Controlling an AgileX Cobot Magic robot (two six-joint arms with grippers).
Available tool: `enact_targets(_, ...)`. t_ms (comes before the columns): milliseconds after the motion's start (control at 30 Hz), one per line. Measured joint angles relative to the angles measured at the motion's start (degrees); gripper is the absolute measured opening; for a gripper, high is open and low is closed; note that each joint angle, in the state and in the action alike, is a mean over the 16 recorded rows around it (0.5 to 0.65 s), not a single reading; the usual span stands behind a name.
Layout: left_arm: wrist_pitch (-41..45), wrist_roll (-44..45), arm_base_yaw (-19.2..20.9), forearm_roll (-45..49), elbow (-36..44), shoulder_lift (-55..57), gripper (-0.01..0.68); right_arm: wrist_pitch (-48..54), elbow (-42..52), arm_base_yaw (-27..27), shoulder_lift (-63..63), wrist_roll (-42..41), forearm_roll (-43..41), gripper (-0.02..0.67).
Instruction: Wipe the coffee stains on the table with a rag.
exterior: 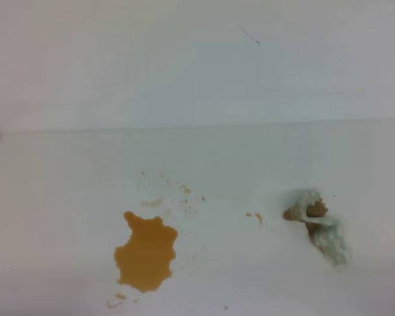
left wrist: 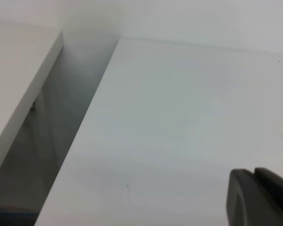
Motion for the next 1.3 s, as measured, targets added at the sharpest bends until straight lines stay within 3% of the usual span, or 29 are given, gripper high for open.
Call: enact_targets(1300, 0.0, 0.0, 0.0, 0.0, 0.0, 0.0, 0.001, 0.06, -0.11, 0.0, 0.08, 0.0, 0.0, -0.003)
